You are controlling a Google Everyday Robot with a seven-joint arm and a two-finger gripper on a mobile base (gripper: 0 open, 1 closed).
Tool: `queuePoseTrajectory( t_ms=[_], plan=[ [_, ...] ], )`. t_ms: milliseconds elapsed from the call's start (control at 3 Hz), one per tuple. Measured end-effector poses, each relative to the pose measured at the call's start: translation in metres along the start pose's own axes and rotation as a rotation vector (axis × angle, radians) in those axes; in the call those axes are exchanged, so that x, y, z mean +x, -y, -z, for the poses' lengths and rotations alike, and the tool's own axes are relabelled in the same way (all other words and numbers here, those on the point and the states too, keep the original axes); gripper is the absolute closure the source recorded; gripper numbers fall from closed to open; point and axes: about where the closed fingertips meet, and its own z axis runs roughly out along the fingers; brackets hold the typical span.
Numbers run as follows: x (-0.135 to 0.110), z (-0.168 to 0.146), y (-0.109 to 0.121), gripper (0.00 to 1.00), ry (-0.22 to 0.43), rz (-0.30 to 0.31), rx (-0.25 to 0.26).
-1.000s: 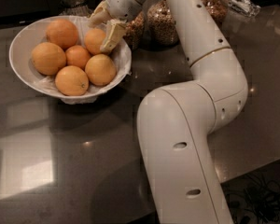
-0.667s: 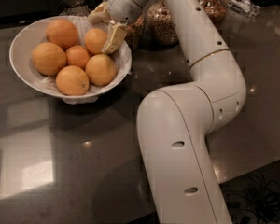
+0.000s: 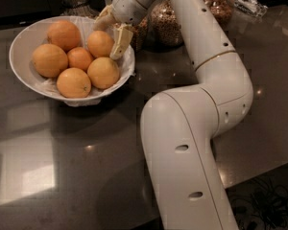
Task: Pick orange from white bowl
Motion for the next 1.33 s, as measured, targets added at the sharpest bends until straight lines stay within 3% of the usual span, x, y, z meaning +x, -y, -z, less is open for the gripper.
queuePoseTrajectory(
  t_ms=[333,1000,1333],
  plan=[
    [0.0,0.0,0.0,0.38,0.0,0.0,0.0],
    [0.0,0.0,0.0,0.8,0.0,0.0,0.001],
    [0.0,-0.001,0.011,1.0,0.022,0.002,0.048]
  ],
)
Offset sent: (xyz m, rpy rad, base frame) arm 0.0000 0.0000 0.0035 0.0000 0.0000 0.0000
